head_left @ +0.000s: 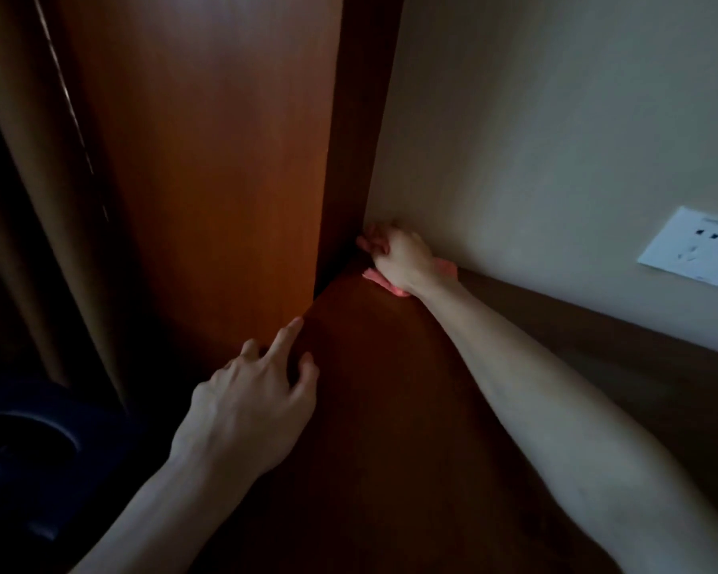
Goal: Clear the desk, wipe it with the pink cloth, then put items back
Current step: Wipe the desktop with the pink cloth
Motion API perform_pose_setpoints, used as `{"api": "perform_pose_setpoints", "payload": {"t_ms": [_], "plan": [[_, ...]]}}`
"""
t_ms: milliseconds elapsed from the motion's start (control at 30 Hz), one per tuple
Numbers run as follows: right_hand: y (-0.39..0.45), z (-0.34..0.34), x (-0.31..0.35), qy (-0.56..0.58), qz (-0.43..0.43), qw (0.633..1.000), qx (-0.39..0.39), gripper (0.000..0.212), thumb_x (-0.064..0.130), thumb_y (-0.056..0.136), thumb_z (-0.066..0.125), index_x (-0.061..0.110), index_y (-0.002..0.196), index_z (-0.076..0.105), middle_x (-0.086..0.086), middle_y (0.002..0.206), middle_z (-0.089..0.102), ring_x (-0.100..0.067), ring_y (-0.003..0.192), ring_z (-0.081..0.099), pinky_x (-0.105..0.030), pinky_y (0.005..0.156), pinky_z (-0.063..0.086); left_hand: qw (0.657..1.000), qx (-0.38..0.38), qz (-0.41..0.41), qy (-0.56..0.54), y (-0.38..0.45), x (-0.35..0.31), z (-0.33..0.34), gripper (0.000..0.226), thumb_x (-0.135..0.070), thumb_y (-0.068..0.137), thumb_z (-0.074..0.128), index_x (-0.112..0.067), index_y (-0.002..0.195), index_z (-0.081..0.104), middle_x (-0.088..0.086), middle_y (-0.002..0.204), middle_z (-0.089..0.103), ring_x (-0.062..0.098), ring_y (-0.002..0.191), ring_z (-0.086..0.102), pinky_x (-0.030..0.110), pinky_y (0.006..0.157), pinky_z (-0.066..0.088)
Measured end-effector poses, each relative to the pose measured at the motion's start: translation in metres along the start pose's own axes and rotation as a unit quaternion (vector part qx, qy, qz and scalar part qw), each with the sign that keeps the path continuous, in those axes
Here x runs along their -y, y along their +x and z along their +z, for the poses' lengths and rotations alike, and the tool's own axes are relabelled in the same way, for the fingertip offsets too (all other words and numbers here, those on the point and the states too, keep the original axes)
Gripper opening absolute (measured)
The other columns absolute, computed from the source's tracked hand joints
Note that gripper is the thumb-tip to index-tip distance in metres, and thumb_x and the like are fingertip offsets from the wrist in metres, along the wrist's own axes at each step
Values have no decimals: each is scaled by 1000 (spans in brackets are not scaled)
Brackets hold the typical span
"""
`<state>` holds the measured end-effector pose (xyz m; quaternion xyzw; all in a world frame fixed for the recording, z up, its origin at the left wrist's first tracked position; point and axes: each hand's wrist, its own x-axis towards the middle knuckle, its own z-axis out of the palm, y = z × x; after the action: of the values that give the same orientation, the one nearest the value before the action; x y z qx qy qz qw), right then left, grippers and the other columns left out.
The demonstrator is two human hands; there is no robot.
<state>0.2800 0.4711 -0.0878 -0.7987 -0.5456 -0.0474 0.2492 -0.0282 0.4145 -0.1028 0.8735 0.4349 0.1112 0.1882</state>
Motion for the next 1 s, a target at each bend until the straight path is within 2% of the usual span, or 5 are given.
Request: {"api": "perform_pose_setpoints", "payload": {"t_ms": [233, 433, 633, 833, 1000], "plan": [[-47, -7, 9, 67, -202, 976, 52, 11, 24, 98, 59, 19, 103, 68, 5, 106, 59, -11, 93, 59, -25, 80, 45, 1000, -2, 5, -4, 3, 3, 3, 59, -64, 101, 17, -49, 157, 4, 7, 155, 38, 25, 125, 57, 42, 96, 53], [1, -2, -3, -1, -6, 1000, -14, 29, 21, 96, 56, 20, 122, 68, -8, 124, 69, -32, 112, 65, -34, 87, 50, 1000, -4, 2, 3, 5, 5, 1, 59, -64, 100, 18, -50, 156, 6, 8, 153, 43, 25, 117, 62, 42, 90, 55], [-60, -7, 22, 14, -98, 995, 29, 14, 23, 94, 59, 21, 106, 67, 3, 108, 57, -22, 101, 59, -34, 82, 43, 1000, 5, -11, 2, 2, 0, -4, 60, -64, 99, 19, -48, 157, 13, 6, 141, 55, 25, 106, 65, 44, 84, 56], [-162, -22, 85, 28, -90, 996, -2, 25, 23, 96, 59, 20, 120, 65, 0, 114, 57, -29, 102, 55, -32, 81, 40, 988, -109, -36, 107, -24, -20, -8, 49, -47, 104, 28, -22, 141, 46, 11, 133, 56, 31, 120, 56, 46, 86, 48], [-279, -44, 145, 93, -142, 986, 6, 13, 28, 94, 60, 21, 104, 64, 4, 110, 57, -25, 96, 52, -40, 84, 46, 987, -70, -101, 106, -68, -6, -31, 50, -49, 103, 29, -17, 132, 55, 14, 134, 54, 37, 125, 52, 51, 94, 44]]}}
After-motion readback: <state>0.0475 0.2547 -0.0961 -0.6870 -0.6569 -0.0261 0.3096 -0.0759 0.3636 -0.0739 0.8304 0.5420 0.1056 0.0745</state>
